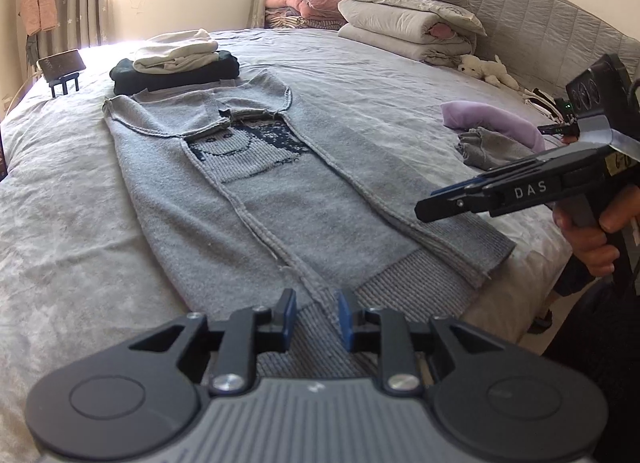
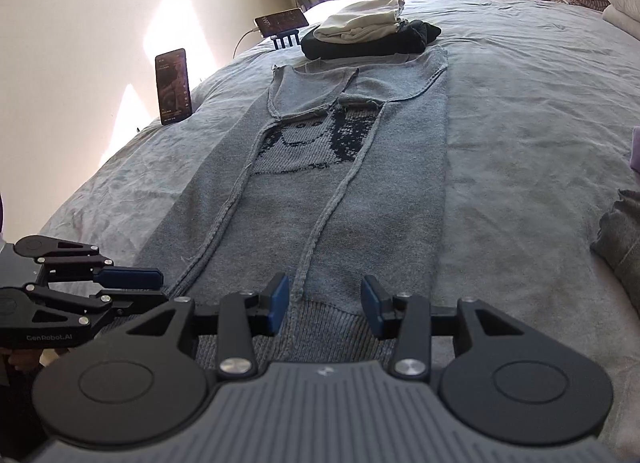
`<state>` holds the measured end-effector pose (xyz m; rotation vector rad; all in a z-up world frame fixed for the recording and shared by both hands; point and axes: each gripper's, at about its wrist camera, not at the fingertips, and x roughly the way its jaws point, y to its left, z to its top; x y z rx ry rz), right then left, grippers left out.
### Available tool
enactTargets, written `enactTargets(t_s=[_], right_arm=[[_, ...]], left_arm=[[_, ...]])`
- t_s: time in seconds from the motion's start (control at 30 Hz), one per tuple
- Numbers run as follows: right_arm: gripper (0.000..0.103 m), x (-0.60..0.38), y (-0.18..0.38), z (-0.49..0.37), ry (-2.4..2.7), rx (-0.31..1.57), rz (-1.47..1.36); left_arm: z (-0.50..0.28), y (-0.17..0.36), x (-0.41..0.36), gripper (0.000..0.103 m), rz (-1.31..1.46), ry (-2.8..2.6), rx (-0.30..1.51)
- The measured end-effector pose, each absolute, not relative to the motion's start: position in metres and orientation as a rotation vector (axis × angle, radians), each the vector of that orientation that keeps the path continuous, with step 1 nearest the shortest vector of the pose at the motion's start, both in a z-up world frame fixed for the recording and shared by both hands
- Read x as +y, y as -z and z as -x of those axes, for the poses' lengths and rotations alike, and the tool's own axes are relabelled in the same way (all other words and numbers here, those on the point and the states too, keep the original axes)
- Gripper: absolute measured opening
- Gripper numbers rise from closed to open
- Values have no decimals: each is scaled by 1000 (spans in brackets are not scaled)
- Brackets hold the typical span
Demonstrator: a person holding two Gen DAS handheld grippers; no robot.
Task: Fold clothes
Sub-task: 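Move both open grippers back to the ribbed hem of the sweater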
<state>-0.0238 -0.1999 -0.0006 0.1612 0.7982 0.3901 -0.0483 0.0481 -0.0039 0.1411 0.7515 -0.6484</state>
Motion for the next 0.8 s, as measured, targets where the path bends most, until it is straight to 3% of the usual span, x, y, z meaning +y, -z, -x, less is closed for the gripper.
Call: enactTargets(t_s=[0.27, 0.8], right_arm=[[45, -222, -15, 53, -363, 853, -145], [45, -248, 4, 56, -360, 975, -318]], left_arm=[[66, -12, 76, 41, -60, 645, 833], [48, 17, 116, 40, 270, 615, 1021]])
